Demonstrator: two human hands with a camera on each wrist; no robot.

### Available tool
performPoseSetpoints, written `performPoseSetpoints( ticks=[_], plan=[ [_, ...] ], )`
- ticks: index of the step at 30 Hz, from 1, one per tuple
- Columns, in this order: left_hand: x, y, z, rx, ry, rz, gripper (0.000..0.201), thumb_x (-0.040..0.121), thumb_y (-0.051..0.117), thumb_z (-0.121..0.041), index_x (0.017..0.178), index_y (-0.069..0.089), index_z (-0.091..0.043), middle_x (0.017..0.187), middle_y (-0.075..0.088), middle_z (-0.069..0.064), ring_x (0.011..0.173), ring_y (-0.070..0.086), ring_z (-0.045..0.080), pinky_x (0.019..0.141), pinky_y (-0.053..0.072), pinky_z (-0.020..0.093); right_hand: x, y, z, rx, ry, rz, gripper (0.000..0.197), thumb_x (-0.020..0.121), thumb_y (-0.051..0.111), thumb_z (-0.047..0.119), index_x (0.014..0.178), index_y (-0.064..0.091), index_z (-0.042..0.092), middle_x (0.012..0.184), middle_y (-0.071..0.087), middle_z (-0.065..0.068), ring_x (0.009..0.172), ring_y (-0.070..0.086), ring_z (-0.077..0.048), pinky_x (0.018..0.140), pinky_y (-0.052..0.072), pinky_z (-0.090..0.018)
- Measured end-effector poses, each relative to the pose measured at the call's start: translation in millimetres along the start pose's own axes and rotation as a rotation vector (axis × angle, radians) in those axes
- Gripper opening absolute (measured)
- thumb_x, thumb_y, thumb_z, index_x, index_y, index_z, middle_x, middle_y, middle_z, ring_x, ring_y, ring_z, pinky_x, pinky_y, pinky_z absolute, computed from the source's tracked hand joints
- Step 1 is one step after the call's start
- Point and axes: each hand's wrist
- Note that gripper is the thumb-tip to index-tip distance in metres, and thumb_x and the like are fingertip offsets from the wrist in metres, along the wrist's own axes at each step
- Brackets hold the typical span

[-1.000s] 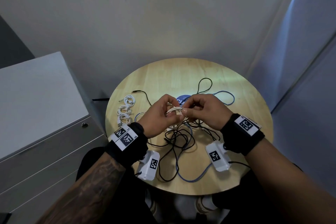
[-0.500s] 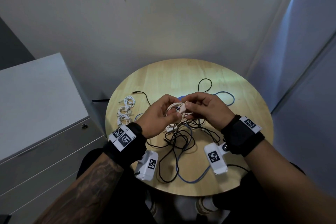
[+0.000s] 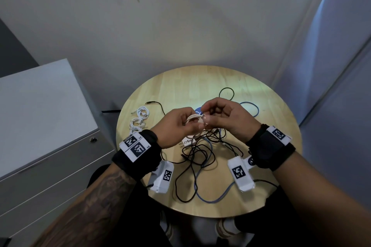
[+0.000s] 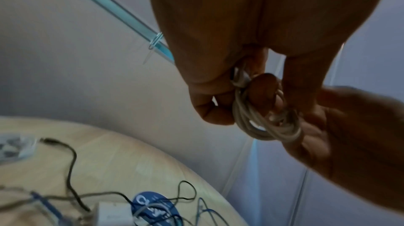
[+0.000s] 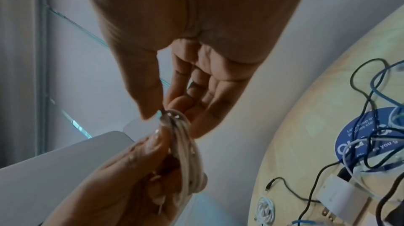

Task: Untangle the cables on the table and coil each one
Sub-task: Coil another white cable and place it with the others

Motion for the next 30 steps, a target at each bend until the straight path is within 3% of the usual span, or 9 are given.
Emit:
performPoseSetpoints(
  ticks=[2,6,11,17,20,24,27,30],
  plan=[
    [0,-3,-2,-0.065,0.018,-0.008,0.014,0.089,0.069,-0.016,0.090,0.061,-0.004,0.079,0.062,0.005,0.072,0.056,0.013,0.068,0.045,0.026,1,1,1,-0.088,-0.013,-0.033,0.018,0.090,0.067,0.010,0.106,0.069,0.001,0.095,0.070,-0.017,0.084,0.066,-0.018,0.076,0.058,-0.032],
    [-2,-2,-3,0.006,-0.004,0.028,0.010,0.091,0.067,-0.012,0.091,0.061,-0.005,0.079,0.062,0.001,0.068,0.057,0.005,0.067,0.046,0.017,2,-2,-1,-0.314,-0.031,-0.016,0.009,0.089,0.071,0.023,0.090,0.073,0.014,0.085,0.071,-0.013,0.074,0.063,-0.019,0.072,0.055,-0.044],
    [-2,-6,-4,-0.010,-0.005,0.086,0.012,0.090,0.068,-0.010,0.096,0.063,-0.001,0.081,0.064,0.002,0.073,0.059,0.007,0.070,0.048,0.018,-1,-11,2,-0.312,-0.005,0.084,0.013,0.083,0.076,0.011,0.094,0.070,0.007,0.090,0.072,-0.014,0.077,0.065,-0.018,0.075,0.057,-0.038],
    [2,-10,-9,0.052,-0.045,0.169,0.026,0.086,0.070,-0.024,0.091,0.061,0.000,0.069,0.057,-0.003,0.064,0.050,0.010,0.065,0.041,0.026,3,-17,6,-0.379,-0.006,0.072,0.003,0.087,0.072,0.011,0.089,0.070,0.011,0.085,0.071,-0.015,0.074,0.065,-0.024,0.077,0.058,-0.050],
    [4,-13,-10,0.120,-0.082,0.227,0.026,0.085,0.069,-0.028,0.086,0.059,-0.005,0.066,0.053,-0.004,0.062,0.047,0.011,0.064,0.038,0.030,2,-12,6,-0.371,-0.003,0.095,0.003,0.087,0.069,0.008,0.089,0.067,0.008,0.081,0.067,-0.015,0.072,0.060,-0.022,0.073,0.055,-0.048],
    [5,-9,-11,0.305,-0.070,0.284,0.015,0.090,0.069,-0.023,0.081,0.060,-0.015,0.066,0.058,-0.008,0.059,0.050,0.007,0.061,0.040,0.024,-1,0,-2,-0.339,0.038,0.107,0.013,0.081,0.067,0.024,0.079,0.063,0.012,0.073,0.062,-0.002,0.068,0.055,-0.017,0.065,0.048,-0.038],
    [7,-3,-9,0.468,-0.066,0.284,0.020,0.087,0.071,-0.029,0.080,0.058,-0.016,0.071,0.057,-0.003,0.063,0.050,0.013,0.063,0.041,0.030,0,5,-8,-0.467,0.037,0.098,0.026,0.087,0.071,0.033,0.077,0.061,0.011,0.068,0.060,0.002,0.063,0.056,-0.016,0.060,0.049,-0.034],
    [9,2,-10,0.570,-0.050,0.258,0.022,0.086,0.071,-0.032,0.077,0.054,-0.022,0.071,0.055,-0.005,0.064,0.050,0.013,0.061,0.040,0.029,5,6,-9,-0.614,0.002,0.058,0.022,0.086,0.071,0.026,0.072,0.059,0.013,0.065,0.059,0.005,0.058,0.054,-0.012,0.060,0.048,-0.034]
  ],
)
Point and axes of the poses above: each hand's wrist, its own x-axis towards the middle knuckle, its own y-axis out of the palm, z = x × y
